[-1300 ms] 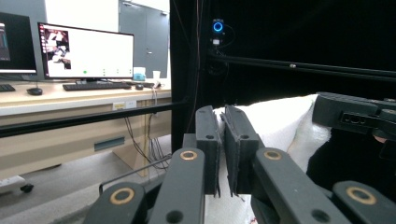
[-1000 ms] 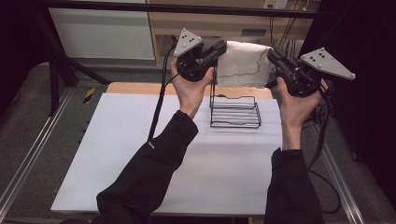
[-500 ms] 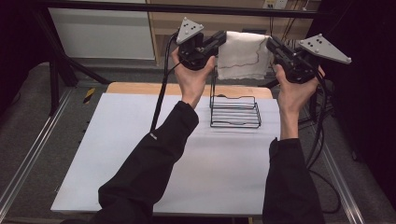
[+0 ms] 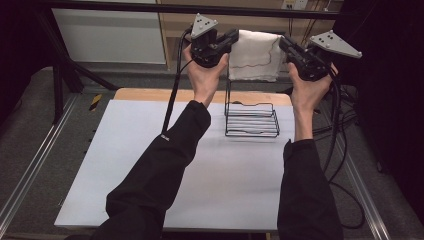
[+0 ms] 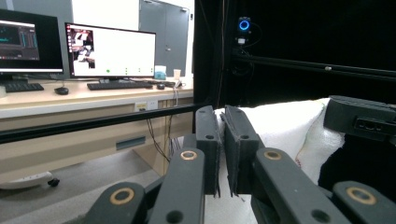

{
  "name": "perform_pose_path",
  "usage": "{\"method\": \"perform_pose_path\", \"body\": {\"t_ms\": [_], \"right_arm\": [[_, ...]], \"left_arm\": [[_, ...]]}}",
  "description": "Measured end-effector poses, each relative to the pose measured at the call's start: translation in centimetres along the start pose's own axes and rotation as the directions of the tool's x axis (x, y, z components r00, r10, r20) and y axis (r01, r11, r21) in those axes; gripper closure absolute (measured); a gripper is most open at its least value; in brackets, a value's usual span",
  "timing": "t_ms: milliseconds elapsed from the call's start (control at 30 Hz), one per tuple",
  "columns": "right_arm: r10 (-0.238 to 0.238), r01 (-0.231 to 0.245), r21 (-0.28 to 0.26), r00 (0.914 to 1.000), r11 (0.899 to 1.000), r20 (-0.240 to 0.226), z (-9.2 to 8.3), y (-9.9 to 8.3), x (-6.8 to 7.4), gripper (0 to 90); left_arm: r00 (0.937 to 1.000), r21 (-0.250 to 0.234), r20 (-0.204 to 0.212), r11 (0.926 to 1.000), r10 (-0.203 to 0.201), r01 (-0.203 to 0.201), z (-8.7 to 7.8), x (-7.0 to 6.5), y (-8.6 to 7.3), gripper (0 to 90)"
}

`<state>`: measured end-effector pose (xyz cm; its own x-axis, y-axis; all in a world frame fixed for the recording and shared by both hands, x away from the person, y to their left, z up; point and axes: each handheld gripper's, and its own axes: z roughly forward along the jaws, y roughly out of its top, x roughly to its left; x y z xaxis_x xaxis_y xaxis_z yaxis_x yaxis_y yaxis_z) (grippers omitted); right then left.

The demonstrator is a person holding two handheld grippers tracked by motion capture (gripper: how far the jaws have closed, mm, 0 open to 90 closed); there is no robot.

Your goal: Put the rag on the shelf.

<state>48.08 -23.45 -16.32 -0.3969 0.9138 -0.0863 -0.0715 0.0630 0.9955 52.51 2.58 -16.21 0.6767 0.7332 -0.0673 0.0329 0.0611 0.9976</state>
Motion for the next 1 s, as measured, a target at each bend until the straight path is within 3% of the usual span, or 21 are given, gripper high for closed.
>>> {"method": "perform_pose_path", "body": {"t_ms": [233,733,1000], "right_arm": [[0.012,-0.012,0.024,0.9999,1.000,0.004,0.9,-0.5,-0.5,84.3],[0.031,-0.032,0.080,0.9994,0.996,0.014,1.2,-2.9,-1.4,84.2],[0.032,-0.033,0.111,0.9994,0.993,0.017,0.9,-4.1,-2.1,84.2]], "left_arm": [[0.9999,0.013,-0.003,0.9999,-0.010,0.010,0.8,0.5,-0.5,85.1],[0.9982,0.073,-0.009,0.9956,0.059,-0.058,2.3,0.3,-2.4,85.0],[0.9983,0.098,0.005,0.9935,0.059,-0.059,2.8,-0.1,-3.8,85.0]]}}
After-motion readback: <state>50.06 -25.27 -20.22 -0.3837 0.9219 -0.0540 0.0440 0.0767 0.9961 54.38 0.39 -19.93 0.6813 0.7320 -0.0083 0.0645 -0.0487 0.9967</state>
